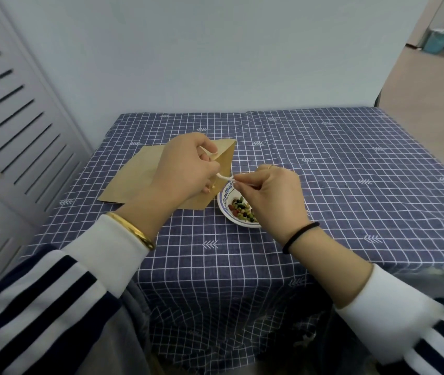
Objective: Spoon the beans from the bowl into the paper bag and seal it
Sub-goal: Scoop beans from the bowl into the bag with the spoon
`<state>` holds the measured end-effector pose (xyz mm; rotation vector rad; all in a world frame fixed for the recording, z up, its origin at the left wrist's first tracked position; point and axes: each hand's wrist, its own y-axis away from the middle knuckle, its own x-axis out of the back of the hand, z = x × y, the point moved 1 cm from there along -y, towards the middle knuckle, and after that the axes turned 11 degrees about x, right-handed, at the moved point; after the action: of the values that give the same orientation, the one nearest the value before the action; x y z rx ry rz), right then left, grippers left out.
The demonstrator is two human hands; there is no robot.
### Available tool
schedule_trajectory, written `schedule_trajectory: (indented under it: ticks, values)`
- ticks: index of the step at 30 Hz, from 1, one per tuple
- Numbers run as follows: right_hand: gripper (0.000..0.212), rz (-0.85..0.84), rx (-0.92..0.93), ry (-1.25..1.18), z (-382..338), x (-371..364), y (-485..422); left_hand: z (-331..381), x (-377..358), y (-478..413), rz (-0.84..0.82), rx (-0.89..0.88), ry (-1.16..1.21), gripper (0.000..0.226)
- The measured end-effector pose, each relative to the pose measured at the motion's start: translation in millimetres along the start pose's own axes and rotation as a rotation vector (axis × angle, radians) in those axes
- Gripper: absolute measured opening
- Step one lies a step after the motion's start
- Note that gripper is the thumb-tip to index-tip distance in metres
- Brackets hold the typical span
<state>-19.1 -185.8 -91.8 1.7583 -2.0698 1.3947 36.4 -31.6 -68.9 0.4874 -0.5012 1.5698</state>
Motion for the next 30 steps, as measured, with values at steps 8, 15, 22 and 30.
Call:
schedule_trajectory:
  ticks: [8,15,22,30]
  values:
    - [0.005,0.171,-0.194,-0.200,5,25,4,1,1,0,0.004,0.006,0.005,0.025]
    - [0.010,0.269,-0.373,-0.253,32,61,14,1,1,-4,0.027,0.003,0.005,0.030]
    - [0.013,0.078,-0.444,-0.141,53,52,28,3,1,-5,0.076,0.033,0.094,0.042]
    - [0.043,-0.019,-0.281,0.097,26,35,9,17,20,1,0.227,-0.009,0.265,0.054]
